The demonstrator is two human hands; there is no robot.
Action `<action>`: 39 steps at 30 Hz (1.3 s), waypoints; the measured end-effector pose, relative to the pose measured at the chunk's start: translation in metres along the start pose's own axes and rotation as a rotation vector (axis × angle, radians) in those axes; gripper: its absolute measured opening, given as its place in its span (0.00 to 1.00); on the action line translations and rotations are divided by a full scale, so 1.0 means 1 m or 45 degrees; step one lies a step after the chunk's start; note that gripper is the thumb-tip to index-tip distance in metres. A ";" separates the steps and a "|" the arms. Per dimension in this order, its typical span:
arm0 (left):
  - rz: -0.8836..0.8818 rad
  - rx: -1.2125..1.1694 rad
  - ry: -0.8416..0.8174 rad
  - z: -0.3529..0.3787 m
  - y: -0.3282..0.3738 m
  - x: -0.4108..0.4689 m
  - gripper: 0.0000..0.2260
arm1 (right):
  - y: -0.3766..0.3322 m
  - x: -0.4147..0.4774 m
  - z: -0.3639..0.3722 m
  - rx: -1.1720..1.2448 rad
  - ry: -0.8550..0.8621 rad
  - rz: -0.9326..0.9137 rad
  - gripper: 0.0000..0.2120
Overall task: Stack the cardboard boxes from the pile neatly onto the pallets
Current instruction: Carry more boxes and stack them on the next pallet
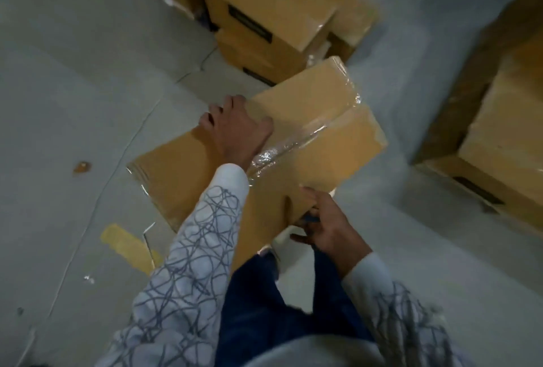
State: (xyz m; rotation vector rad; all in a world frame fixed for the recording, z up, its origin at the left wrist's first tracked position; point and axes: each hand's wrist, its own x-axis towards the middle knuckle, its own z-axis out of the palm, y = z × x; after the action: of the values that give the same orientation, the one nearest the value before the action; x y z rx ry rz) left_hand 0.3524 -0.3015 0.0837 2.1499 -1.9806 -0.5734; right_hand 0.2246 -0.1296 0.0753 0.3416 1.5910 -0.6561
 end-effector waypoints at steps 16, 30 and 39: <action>0.980 0.008 -0.042 -0.008 0.267 -0.086 0.17 | -0.039 -0.089 -0.139 0.914 -0.011 0.088 0.25; 1.275 0.037 -0.082 0.056 0.497 -0.017 0.18 | -0.224 -0.049 -0.236 1.122 -0.044 -0.036 0.24; 1.420 0.113 -0.333 0.114 0.607 0.018 0.22 | -0.307 -0.019 -0.279 1.366 0.065 0.033 0.23</action>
State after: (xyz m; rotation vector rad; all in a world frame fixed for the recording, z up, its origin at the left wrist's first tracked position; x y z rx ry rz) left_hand -0.2505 -0.3692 0.2019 0.7099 -2.8918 -0.5439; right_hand -0.1738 -0.2036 0.1632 1.1595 1.1473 -1.4569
